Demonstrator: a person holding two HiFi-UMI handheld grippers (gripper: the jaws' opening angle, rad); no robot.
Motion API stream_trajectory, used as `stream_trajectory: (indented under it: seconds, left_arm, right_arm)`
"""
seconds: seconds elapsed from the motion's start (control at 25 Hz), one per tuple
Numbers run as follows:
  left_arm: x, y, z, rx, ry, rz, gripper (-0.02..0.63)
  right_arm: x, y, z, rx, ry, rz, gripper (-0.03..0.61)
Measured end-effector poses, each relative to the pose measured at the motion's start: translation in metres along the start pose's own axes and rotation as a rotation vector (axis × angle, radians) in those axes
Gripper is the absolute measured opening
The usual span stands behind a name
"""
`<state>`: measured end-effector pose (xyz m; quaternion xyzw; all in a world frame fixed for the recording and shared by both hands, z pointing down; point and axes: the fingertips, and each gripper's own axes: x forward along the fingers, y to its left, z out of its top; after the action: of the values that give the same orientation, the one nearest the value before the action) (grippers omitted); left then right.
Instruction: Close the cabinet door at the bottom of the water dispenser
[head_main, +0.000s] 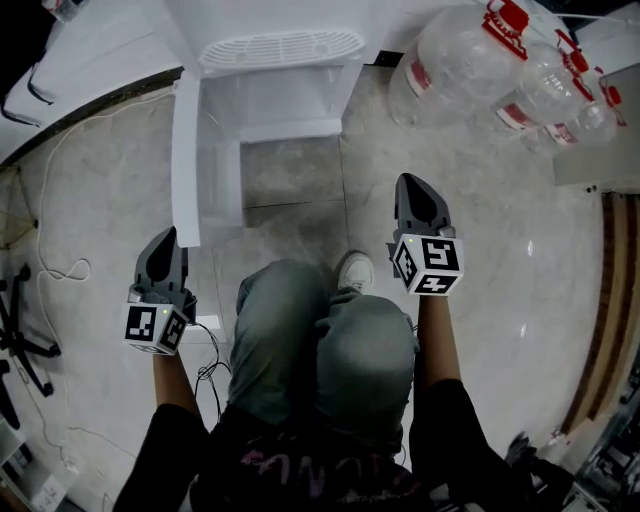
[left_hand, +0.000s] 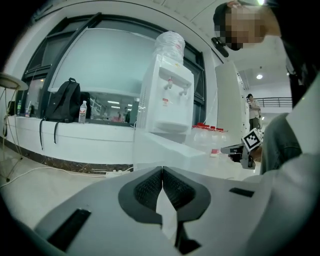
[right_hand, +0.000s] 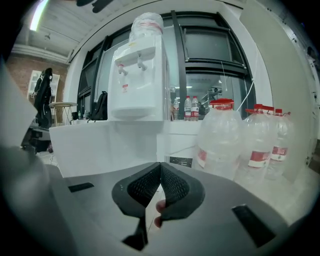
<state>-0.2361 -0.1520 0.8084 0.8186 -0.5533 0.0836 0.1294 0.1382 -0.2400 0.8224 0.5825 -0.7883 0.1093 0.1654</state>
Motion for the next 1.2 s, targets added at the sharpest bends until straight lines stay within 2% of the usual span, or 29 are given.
stream_trajectory:
  seconds: [0.16, 0.56, 0.92, 1.08, 1.2]
  left_arm:
    - [0.005, -0.011, -0.006, 0.037, 0.007, -0.046, 0.015]
    - [0.042, -0.072, 0.006, 0.058, -0.063, -0.200, 0.015]
    - [0.100, -0.129, 0.015, 0.145, -0.080, -0.323, 0.017]
    - [0.129, -0.141, 0.018, 0.138, -0.085, -0.354, 0.017]
    - [0.152, -0.149, 0.020, 0.161, -0.089, -0.376, 0.017]
  right_arm:
    - [-0.003, 0.002, -0.010, -0.006, 0.011, -0.010, 0.014]
    - [-0.006, 0.006, -0.024, -0.003, 0.023, -0.007, 0.014]
    - [-0.005, -0.009, -0.042, 0.023, 0.049, -0.016, 0.014]
    - [-0.002, -0.016, -0.048, 0.017, 0.057, -0.014, 0.014]
    - [0.001, -0.027, -0.052, 0.024, 0.060, -0.026, 0.013]
